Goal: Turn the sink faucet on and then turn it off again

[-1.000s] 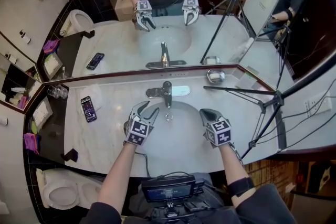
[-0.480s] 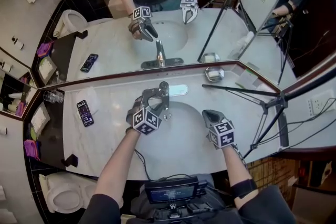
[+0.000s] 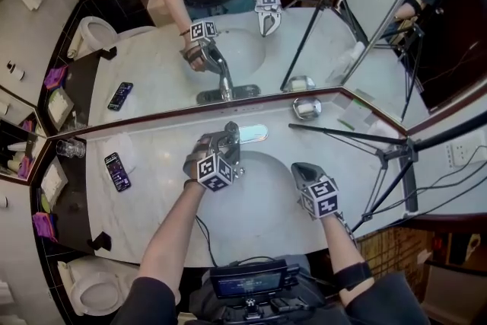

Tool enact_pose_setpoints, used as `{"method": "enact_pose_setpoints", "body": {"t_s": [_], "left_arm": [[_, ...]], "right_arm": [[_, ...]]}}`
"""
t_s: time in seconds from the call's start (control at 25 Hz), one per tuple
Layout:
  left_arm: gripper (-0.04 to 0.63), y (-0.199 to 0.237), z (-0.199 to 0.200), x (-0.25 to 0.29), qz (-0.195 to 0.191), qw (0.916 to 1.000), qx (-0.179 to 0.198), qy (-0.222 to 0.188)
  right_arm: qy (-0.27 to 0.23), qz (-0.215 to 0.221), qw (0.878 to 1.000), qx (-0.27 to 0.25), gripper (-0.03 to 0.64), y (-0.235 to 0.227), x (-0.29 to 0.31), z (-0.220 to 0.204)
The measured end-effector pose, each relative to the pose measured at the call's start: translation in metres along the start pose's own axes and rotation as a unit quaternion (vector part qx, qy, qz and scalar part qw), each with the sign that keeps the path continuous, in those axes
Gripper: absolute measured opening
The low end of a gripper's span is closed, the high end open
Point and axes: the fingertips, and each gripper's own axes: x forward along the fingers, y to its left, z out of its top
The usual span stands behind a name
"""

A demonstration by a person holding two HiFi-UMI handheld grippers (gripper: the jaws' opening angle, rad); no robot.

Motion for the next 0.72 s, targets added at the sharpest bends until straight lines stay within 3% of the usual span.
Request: {"method": "enact_pose_setpoints", "body": {"t_s": [0.24, 0.36, 0.72], "left_arm": [[0.185, -0.005, -0.003, 0.015, -0.016, 0.9998, -0.003, 0.008], [0.156, -0.001, -0.003, 0.015, -0.005, 0.9999, -0.007, 0.007], [0.126, -0.001, -0.005, 0.015, 0.029, 0.9990, 0.031, 0.011]], "right_arm": [[-0.001, -0.006, 1.000, 0.007, 0.020, -0.008, -0.002, -0.004], [-0.002, -0.007, 1.000, 0.009, 0.020, -0.010, 0.000, -0.003], [0.002, 0.000, 1.000, 0.010, 0.020, -0.001, 0.008, -0.005]]}}
